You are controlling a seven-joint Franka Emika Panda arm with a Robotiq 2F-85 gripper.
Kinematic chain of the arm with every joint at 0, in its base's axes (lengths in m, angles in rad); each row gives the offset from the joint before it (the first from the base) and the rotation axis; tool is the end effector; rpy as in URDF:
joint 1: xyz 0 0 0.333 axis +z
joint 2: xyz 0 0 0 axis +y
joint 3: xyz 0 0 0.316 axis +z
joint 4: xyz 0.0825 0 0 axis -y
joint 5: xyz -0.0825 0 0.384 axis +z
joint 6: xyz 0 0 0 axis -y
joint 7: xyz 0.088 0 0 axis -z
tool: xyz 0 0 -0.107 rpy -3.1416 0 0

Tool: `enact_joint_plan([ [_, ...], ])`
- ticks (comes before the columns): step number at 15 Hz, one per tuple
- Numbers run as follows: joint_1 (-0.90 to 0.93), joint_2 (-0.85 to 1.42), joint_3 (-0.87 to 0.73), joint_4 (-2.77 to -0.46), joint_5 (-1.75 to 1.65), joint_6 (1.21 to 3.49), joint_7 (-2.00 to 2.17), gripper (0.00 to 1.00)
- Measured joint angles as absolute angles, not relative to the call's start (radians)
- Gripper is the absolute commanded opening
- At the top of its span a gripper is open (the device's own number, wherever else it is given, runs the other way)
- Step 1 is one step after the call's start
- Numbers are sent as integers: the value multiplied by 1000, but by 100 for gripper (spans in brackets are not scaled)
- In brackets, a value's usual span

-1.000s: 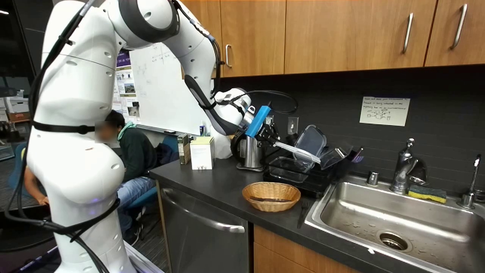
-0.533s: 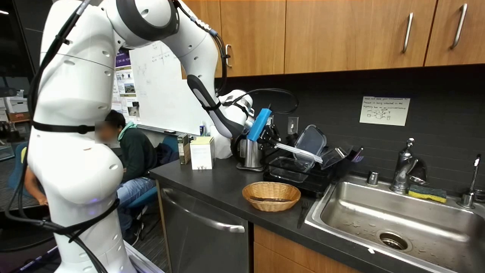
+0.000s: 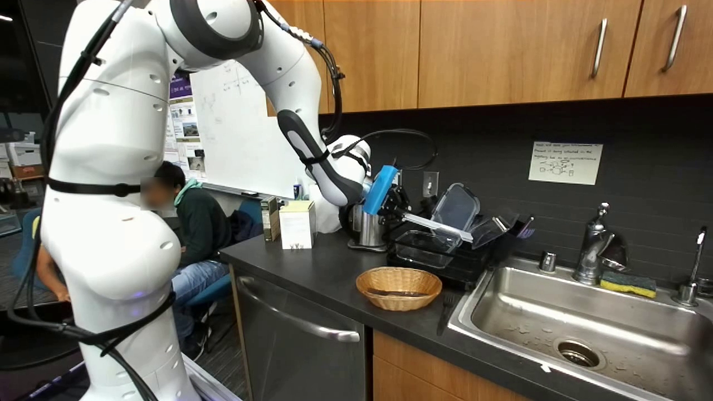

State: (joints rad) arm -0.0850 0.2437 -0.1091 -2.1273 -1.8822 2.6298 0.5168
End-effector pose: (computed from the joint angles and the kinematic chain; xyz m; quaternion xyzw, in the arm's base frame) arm 0.5665 -0.0868 0.2989 0.7664 0.4080 0.1467 0.4740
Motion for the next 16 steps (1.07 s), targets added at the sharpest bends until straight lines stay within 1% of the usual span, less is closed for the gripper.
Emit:
enact_joint_plan([
  [3,-83,241,-103,-2132,-1896,2650,541,62],
  [6,-83,238,-99,-2133,-1899,2659,554,84],
  [8,-83,235,-99,-2133,-1899,2663,559,97],
  [9,-83,233,-99,-2134,-1899,2664,560,100],
  [10,-83,231,-99,-2134,-1899,2664,560,100],
  [16,-90,228,-104,-2146,-1804,2665,551,100],
])
